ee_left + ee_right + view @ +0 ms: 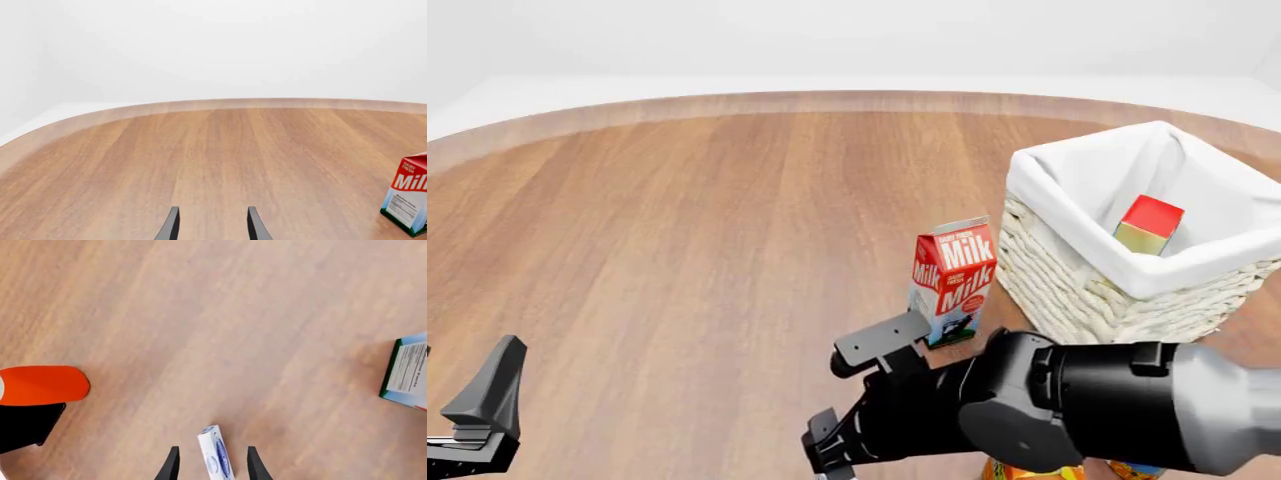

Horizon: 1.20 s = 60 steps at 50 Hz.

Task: Pick up the cream cheese box and the butter, and put them in the basket.

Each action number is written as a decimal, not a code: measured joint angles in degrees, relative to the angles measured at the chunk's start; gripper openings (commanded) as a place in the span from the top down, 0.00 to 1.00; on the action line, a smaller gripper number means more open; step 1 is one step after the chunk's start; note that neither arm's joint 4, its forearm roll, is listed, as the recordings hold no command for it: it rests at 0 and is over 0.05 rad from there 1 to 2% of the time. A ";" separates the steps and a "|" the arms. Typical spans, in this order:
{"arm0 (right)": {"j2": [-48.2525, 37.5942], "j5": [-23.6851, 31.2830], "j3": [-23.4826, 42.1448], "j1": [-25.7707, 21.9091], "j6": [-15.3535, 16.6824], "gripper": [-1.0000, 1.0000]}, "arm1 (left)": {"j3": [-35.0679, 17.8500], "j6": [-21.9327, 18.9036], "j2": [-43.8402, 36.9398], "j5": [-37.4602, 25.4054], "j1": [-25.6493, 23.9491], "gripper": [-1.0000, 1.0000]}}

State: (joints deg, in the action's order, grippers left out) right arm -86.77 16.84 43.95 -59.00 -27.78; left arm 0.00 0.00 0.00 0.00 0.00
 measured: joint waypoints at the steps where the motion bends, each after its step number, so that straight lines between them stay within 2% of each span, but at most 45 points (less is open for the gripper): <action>1: -0.04 -0.06 -0.05 0.03 0.00 0.00 | 0.00 0.00 0.00 0.00 0.00 0.00; 60: -3.94 -7.06 -3.31 -0.99 -2.37 0.00 | 0.00 0.00 0.00 0.00 0.00 0.00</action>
State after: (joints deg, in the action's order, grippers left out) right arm -90.71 9.77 40.64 -59.99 -30.14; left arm 0.00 0.00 0.00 0.00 0.00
